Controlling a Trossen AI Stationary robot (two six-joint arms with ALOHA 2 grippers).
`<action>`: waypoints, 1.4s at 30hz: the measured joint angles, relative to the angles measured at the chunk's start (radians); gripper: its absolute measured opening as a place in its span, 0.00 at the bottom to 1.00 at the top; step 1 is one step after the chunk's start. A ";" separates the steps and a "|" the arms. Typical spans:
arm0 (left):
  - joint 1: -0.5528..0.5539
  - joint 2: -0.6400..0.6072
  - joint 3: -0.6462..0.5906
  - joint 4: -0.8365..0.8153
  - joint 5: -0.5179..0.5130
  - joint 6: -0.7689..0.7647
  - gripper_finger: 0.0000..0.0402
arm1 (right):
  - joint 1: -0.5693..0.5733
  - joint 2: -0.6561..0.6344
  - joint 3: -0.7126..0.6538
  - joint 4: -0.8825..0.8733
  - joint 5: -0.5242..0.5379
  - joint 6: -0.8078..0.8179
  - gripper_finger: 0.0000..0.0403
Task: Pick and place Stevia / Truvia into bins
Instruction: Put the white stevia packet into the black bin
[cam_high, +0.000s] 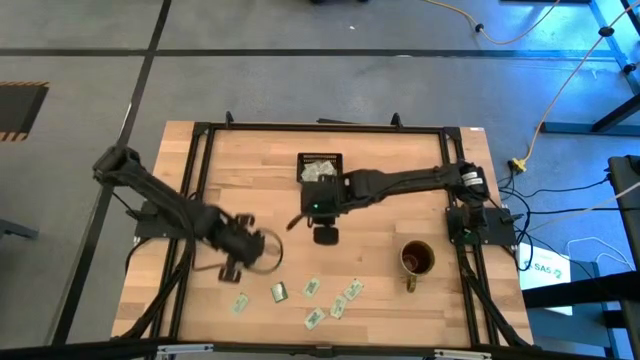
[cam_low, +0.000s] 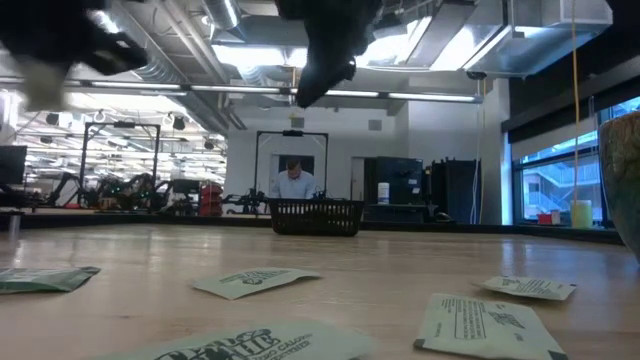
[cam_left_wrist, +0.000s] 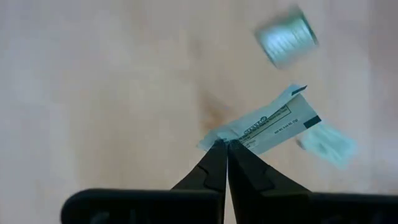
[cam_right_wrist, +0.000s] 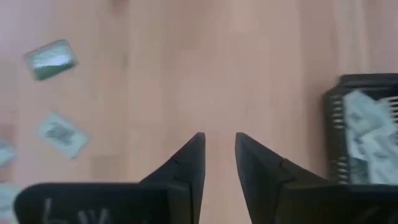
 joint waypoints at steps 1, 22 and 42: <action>0.036 -0.019 0.000 0.002 -0.016 0.000 0.01 | 0.004 -0.002 0.000 -0.006 -0.022 0.004 0.23; 0.670 -0.060 0.001 0.426 -0.110 0.326 0.01 | 0.119 -0.129 -0.211 -0.011 -0.058 0.301 0.23; 0.862 0.402 0.140 0.609 0.025 0.350 0.01 | 0.281 -0.316 -0.592 0.359 -0.047 0.584 0.23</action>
